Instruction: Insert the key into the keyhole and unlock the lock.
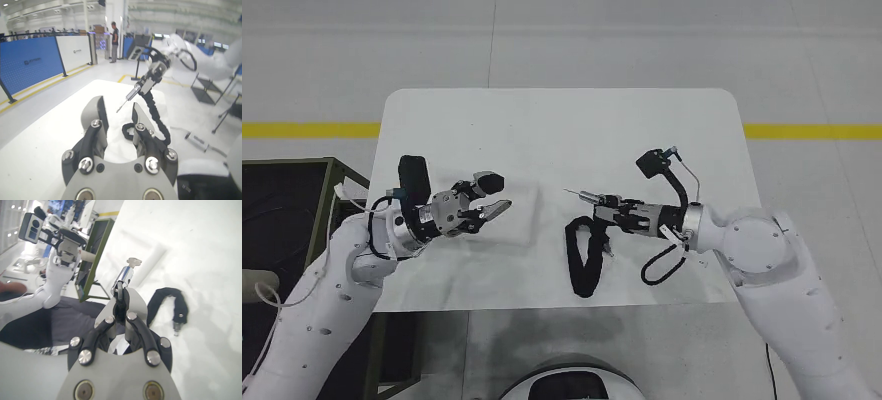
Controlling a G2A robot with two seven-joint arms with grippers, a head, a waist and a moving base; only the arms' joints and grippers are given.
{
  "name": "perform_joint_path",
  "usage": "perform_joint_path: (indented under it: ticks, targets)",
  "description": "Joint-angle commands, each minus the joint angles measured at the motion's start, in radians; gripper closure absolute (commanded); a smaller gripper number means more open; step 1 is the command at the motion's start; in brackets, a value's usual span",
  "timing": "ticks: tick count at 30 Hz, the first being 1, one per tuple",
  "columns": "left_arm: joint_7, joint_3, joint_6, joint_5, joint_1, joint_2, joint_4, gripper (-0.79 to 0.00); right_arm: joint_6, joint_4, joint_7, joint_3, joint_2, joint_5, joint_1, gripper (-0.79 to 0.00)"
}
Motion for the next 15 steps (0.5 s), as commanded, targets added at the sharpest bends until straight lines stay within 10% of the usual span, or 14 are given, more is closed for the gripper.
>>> perform_joint_path:
  ticks: [1, 6, 7, 8, 15]
  targets:
    - [-0.063, 0.006, -0.039, -0.246, 0.030, 0.006, 0.002, -0.785, 0.026, -0.005, 0.007, -0.015, -0.001, -0.038, 0.004, 0.000]
    - [-0.063, 0.006, -0.039, -0.246, 0.030, 0.006, 0.002, -0.785, 0.092, 0.050, 0.021, -0.097, -0.009, -0.164, 0.051, 0.000]
    - [-0.063, 0.006, -0.039, -0.246, 0.030, 0.006, 0.002, -0.785, 0.112, 0.063, 0.016, -0.116, -0.012, -0.196, 0.063, -0.289]
    - [-0.063, 0.006, -0.039, -0.246, 0.030, 0.006, 0.002, -0.785, 0.133, 0.071, 0.001, -0.135, -0.015, -0.242, 0.074, -0.785]
    - [-0.063, 0.006, -0.039, -0.246, 0.030, 0.006, 0.002, -0.785, 0.196, 0.093, -0.031, -0.217, -0.030, -0.425, 0.092, -0.785]
